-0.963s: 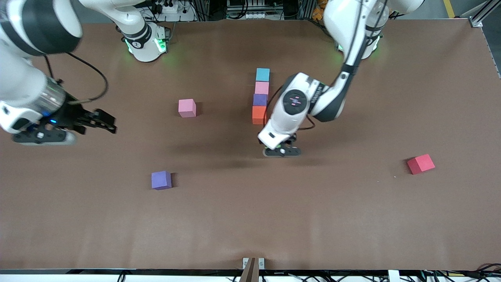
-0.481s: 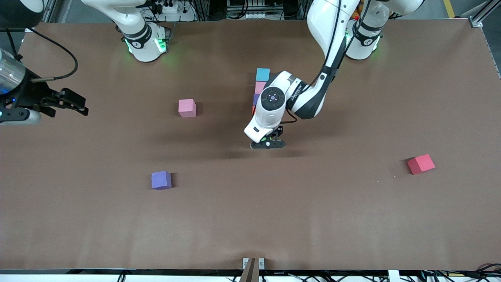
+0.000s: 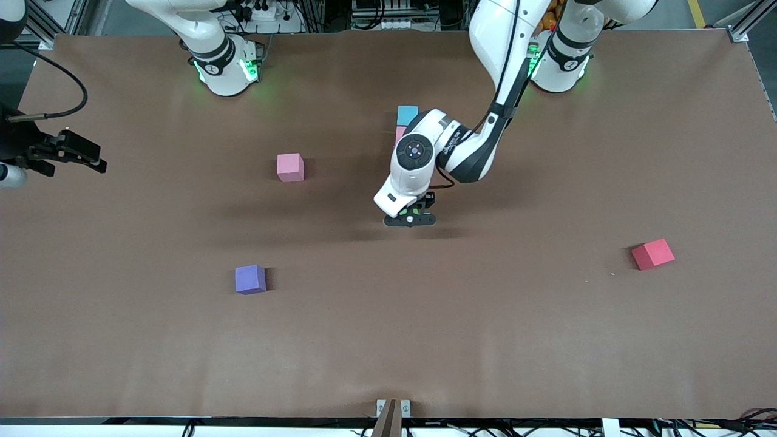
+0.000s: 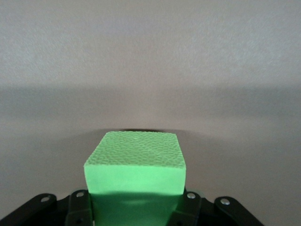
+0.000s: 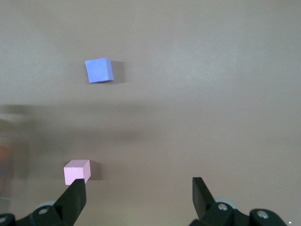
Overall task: Arrange blocks into number 1
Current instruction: 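Lower the green block against the orange block and open the left gripper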
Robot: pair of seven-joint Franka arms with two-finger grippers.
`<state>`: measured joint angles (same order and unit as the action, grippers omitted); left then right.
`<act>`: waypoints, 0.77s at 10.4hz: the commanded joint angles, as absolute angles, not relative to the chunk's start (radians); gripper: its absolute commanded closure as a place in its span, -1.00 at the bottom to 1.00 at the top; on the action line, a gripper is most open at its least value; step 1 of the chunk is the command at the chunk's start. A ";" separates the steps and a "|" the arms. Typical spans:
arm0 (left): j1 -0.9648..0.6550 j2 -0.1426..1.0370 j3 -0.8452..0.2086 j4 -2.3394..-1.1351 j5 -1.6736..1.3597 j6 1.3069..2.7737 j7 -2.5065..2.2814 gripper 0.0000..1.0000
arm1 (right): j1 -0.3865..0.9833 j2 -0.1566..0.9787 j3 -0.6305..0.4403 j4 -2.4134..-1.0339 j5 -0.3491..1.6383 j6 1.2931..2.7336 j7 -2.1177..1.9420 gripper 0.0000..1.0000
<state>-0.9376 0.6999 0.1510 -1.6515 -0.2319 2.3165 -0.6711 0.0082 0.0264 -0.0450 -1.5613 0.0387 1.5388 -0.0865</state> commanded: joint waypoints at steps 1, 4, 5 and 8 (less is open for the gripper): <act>-0.965 0.701 0.169 -1.660 -0.247 2.306 -0.690 1.00 | -0.003 0.017 -0.034 -1.542 0.022 1.468 -0.117 -1.00; -0.972 0.693 0.163 -1.680 -0.245 2.306 -0.689 1.00 | -0.003 0.017 -0.032 -1.514 -0.031 1.453 -0.146 -1.00; -0.977 0.693 0.163 -1.684 -0.245 2.306 -0.689 1.00 | -0.005 0.017 -0.034 -1.513 -0.031 1.448 -0.147 -1.00; -0.985 0.677 0.155 -1.706 -0.245 2.306 -0.689 1.00 | -0.003 0.017 -0.035 -1.513 -0.029 1.447 -0.146 -1.00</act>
